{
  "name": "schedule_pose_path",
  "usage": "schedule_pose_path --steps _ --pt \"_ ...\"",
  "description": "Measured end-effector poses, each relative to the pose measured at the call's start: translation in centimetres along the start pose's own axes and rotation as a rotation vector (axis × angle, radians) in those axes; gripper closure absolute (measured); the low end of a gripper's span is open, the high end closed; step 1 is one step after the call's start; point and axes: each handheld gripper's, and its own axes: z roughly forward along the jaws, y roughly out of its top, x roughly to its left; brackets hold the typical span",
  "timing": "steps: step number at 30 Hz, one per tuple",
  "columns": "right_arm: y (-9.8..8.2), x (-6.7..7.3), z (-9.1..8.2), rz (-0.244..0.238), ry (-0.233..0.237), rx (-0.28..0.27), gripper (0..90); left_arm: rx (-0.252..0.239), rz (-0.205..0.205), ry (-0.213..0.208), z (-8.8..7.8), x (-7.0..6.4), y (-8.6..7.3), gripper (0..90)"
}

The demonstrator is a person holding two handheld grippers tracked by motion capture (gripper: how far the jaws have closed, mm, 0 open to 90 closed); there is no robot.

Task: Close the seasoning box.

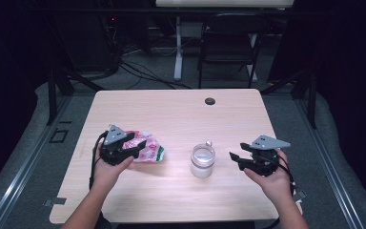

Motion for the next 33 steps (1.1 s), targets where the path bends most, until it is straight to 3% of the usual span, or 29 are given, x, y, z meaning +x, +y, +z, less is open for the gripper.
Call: schedule_pose_path --steps 5,10,16,18,22,25,27,33 --pt "-2.7 -1.0 -0.2 0.069 -0.047 0.043 45.0 -0.015 -0.042 0.013 -0.9 1.2 -0.5 43.5" --pt "-5.4 -2.0 -0.4 0.131 -0.087 0.085 45.0 0.004 -0.035 0.032 -1.0 1.7 -0.8 43.5" --pt "-6.7 -2.4 -0.2 0.152 -0.093 0.082 45.0 0.029 -0.024 0.046 -1.1 2.0 -1.1 44.2" --pt "-7.2 -2.6 0.1 0.159 -0.098 0.085 45.0 0.019 -0.027 0.050 -1.1 2.0 -1.4 44.6" --pt "-7.9 -2.9 0.6 0.168 -0.098 0.092 45.1 0.049 -0.026 0.066 -1.0 2.5 -2.6 44.9" --pt "-8.3 -3.2 0.7 0.179 -0.099 0.087 45.2 0.081 -0.038 0.078 -1.1 3.0 -4.1 44.7" --pt "-8.5 -3.4 0.8 0.187 -0.094 0.080 45.3 0.113 -0.068 0.084 -1.1 3.6 -5.7 44.6" --pt "-8.7 -3.7 1.2 0.175 -0.082 0.082 45.5 0.132 -0.120 0.097 -1.1 4.5 -7.2 44.5"
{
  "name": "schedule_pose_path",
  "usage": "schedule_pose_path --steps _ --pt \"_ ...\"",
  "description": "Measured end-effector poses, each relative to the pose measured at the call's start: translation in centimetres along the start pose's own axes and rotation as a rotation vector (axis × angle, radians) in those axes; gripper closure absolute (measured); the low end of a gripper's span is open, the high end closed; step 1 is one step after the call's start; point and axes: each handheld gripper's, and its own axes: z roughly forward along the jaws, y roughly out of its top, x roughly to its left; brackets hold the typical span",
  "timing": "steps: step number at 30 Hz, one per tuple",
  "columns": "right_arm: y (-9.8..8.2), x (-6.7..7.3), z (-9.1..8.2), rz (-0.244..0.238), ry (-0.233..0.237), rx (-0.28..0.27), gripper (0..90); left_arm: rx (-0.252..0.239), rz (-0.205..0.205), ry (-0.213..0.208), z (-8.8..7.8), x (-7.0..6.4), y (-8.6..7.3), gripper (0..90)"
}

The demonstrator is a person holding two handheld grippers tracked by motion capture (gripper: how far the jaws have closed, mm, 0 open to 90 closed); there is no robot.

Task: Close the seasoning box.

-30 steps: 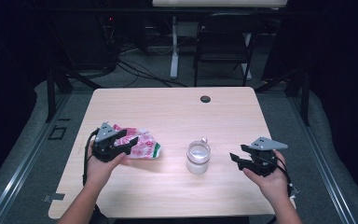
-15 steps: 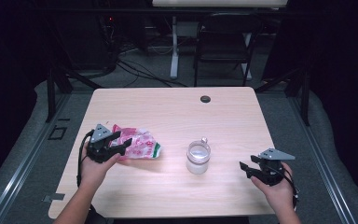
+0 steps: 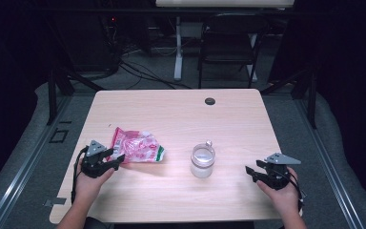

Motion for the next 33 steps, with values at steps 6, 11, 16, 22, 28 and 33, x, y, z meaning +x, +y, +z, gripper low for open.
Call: schedule_pose_path --steps 6,11,16,22,28,33 --pt "-0.4 0.0 1.2 0.028 0.055 0.012 45.5 0.035 -0.012 0.019 0.6 0.6 -0.8 44.3" --pt "-0.4 0.3 1.7 0.016 0.077 0.027 45.6 0.072 -0.008 0.032 1.1 0.9 -1.2 44.1" --pt "-0.3 0.6 2.1 0.000 0.091 0.029 45.5 0.093 0.000 0.031 1.5 0.7 -1.3 43.9" --pt "-0.2 0.8 2.2 -0.013 0.093 0.038 45.5 0.106 0.024 0.031 1.8 0.4 -1.3 43.7" --pt "-0.1 0.7 2.5 -0.010 0.101 0.044 45.6 0.117 0.026 0.034 1.6 0.6 -1.5 43.1" --pt "-0.1 0.6 2.9 -0.013 0.097 0.054 45.4 0.100 -0.001 0.032 1.3 1.1 -1.7 42.3"
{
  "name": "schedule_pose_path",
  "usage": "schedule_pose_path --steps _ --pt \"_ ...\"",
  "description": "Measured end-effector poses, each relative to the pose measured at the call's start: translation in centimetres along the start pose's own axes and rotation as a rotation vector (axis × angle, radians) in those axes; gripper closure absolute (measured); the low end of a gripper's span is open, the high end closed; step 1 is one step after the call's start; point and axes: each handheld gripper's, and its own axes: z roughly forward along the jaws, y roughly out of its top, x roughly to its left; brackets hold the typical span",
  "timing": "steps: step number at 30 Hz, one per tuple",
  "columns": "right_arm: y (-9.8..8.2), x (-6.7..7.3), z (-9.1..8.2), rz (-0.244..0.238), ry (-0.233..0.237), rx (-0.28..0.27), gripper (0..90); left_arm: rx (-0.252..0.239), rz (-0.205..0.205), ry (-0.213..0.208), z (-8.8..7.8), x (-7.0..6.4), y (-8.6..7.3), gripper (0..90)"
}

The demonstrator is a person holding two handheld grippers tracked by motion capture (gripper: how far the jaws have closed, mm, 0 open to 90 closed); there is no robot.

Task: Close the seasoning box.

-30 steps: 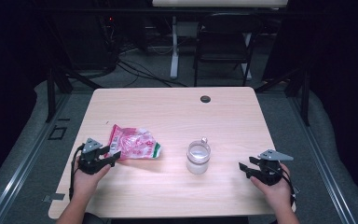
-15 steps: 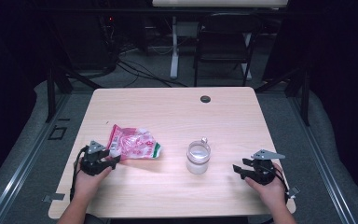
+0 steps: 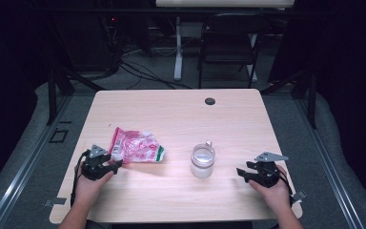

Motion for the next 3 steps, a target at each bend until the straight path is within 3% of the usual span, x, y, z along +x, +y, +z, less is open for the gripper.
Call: schedule_pose_path --steps 3 --pt "0.05 -0.27 0.00 -0.002 -0.021 -0.004 44.9 -0.011 -0.021 -0.023 -0.13 0.27 -0.08 43.0"
